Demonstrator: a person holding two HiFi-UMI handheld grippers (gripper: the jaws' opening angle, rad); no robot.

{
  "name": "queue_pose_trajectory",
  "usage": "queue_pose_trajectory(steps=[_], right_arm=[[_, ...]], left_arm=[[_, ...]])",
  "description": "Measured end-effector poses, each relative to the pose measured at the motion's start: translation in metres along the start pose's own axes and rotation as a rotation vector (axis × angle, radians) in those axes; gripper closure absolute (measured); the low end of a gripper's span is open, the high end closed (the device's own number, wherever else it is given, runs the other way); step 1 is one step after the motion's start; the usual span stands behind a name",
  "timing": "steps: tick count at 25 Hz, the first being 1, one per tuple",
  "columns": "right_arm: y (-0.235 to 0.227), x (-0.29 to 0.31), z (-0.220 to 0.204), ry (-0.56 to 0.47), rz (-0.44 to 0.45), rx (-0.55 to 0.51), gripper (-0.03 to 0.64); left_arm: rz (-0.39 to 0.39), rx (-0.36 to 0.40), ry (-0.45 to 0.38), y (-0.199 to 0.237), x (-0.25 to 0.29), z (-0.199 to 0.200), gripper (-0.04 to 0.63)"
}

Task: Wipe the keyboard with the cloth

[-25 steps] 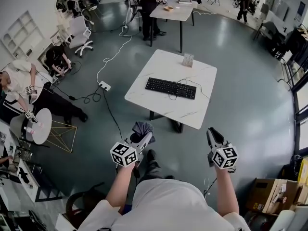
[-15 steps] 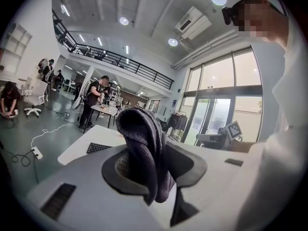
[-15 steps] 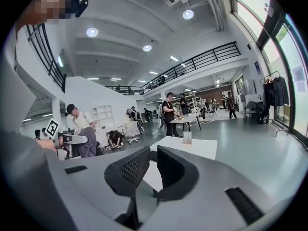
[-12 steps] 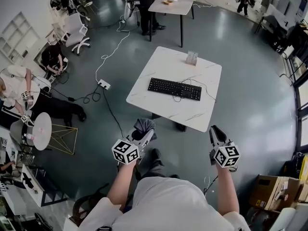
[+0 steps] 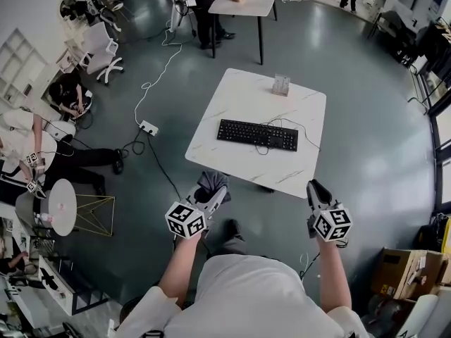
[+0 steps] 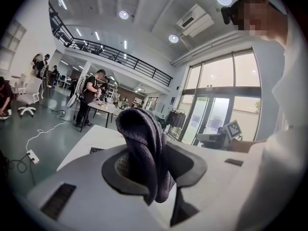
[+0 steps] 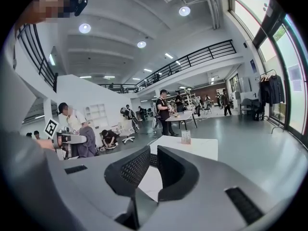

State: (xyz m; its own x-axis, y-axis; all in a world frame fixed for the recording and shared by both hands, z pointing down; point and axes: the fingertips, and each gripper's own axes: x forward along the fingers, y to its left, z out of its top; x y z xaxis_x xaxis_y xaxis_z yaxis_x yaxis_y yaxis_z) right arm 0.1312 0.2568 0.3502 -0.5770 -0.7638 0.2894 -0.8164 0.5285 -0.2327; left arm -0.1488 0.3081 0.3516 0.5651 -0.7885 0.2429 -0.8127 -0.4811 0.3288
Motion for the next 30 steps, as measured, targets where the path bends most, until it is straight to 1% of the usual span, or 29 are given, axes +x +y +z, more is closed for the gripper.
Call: queue_pose_trajectory(steps=[11, 17, 22, 25, 30], right_arm=[[0.015, 0.056, 0.010, 0.031, -0.041, -0.001, 0.560], [0.025, 0.082, 0.009, 0.046, -0.071, 0.003, 0.560], [0.044, 0.105, 0.006, 0.058, -0.077, 0.002, 0.560], [0.051, 0.111, 0.007, 0.064, -0.077, -0.003, 0.560], [0.046, 0.110, 0.006, 0.078, -0.093, -0.005, 0.560]], left_arm=[[-0.051, 0.008, 0.028, 0.059, 0.018, 0.024, 0.469], [-0.073, 0.032, 0.052, 0.088, 0.022, 0.027, 0.469], [-0.093, 0.021, 0.062, 0.113, 0.018, 0.028, 0.469], [-0.099, 0.021, 0.068, 0.123, 0.018, 0.029, 0.469], [-0.109, 0.017, 0.062, 0.125, 0.023, 0.032, 0.469]])
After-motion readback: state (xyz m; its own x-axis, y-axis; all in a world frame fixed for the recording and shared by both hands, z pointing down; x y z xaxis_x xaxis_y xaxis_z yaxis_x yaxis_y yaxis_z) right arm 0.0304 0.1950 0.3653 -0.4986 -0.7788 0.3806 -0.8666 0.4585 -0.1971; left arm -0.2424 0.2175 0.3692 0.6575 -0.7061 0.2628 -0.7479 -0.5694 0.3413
